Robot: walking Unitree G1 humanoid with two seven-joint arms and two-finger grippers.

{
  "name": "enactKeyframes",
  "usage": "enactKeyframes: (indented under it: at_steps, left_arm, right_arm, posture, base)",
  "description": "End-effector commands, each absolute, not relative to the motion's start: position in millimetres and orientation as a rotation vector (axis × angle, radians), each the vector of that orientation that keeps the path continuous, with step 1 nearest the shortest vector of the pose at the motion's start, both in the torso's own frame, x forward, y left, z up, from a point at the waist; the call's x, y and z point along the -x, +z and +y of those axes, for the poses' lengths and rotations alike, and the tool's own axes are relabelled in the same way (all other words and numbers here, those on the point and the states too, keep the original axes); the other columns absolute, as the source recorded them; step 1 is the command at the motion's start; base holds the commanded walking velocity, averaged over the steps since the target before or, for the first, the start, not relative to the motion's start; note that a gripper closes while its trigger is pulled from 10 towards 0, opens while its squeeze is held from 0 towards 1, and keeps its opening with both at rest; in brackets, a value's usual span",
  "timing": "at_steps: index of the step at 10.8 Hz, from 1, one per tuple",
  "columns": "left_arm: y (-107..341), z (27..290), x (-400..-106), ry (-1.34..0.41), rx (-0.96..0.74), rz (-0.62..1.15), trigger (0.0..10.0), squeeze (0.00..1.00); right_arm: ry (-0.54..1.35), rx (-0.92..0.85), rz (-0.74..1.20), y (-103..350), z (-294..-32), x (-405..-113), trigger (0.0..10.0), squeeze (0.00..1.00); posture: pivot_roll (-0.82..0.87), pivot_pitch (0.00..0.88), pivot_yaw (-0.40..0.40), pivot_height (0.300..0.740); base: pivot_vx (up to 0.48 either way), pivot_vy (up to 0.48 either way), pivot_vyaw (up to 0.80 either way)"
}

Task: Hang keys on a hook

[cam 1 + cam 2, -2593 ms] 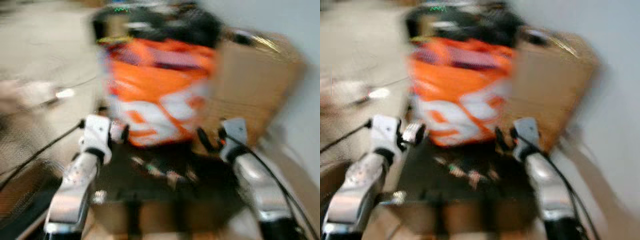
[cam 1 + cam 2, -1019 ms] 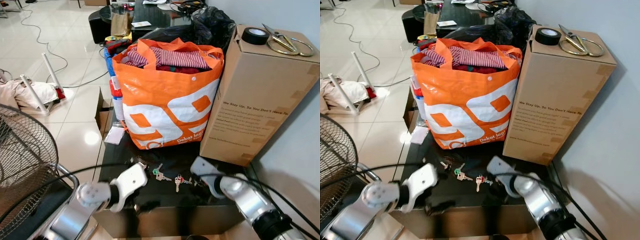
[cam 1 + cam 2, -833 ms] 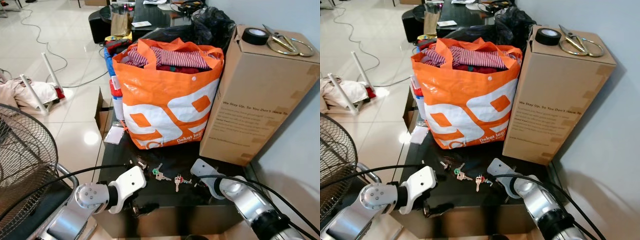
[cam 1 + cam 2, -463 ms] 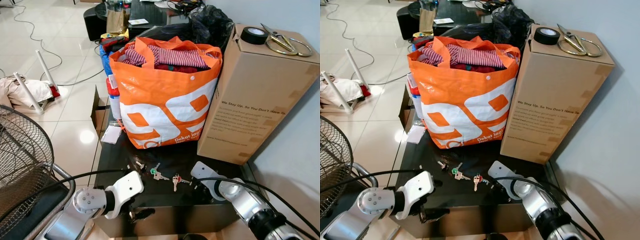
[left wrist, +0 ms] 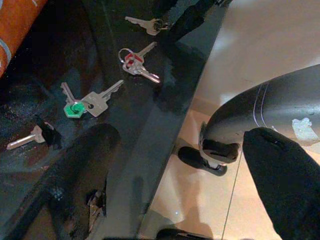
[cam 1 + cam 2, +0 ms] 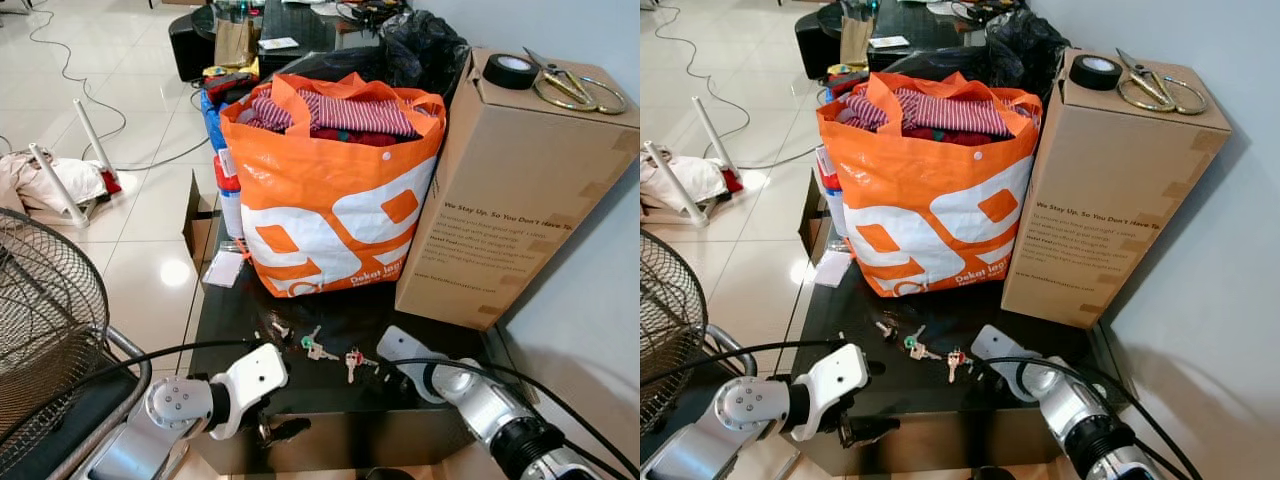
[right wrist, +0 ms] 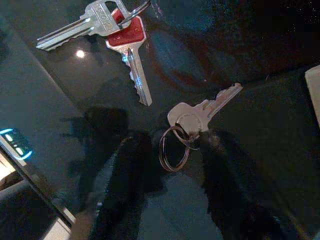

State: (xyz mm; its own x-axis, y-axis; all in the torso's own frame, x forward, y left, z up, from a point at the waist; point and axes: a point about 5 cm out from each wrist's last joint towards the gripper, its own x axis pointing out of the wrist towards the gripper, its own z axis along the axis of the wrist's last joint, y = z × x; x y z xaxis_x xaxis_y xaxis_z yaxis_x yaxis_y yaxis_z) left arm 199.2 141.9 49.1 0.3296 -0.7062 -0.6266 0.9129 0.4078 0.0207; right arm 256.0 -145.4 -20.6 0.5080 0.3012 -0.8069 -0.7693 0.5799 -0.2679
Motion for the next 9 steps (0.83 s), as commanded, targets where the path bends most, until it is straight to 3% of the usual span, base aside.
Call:
enactKeyframes:
  at_steps: [1, 9]
  left_arm:
    - [52.2, 140.5, -200.2, -1.101, -0.409, 0.575, 10.0, 0.0]
    - [50.8, 139.8, -201.7, -1.13, -0.417, 0.584, 10.0, 0.0]
  right_arm:
    - [0.698, 0.689, 0.786, -19.7, -147.0, -258.0, 0.0, 0.0]
    - [0.66, 0.689, 0.81, -26.1, -153.2, -252.2, 0.0, 0.0]
  posture:
    - [-0.19, 0.0, -0.037, 0.74]
    - [-0.21, 0.0, -0.012, 0.74]
  base:
    - [0.0, 0.0, 0.0]
    - [0.0, 0.0, 0.0]
